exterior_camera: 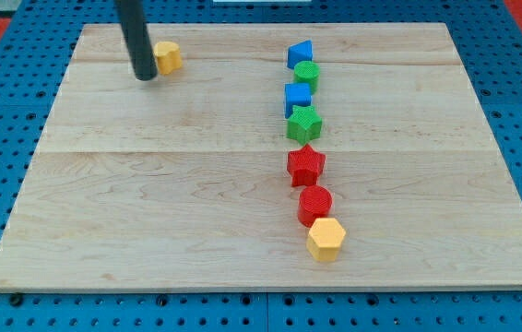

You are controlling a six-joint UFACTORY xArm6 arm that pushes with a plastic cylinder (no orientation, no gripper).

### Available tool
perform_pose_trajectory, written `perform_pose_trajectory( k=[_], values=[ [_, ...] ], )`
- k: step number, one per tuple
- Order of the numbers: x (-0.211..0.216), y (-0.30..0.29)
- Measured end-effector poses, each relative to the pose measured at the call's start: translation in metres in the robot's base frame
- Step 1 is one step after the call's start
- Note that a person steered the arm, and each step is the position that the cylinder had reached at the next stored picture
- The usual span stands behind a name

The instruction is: Push yellow heart to top center

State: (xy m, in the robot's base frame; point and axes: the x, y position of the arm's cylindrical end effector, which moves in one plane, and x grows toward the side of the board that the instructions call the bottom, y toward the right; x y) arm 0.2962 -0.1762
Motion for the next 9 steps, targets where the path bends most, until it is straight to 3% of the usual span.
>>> perform_pose_trajectory(
  k=[2,4,5,7,9],
  values=[
    [-0.007,0.069],
    [-0.050,0.027],
    [-0.057,0.033],
    [-0.048,0.133],
    [-0.071,0.117]
  ],
)
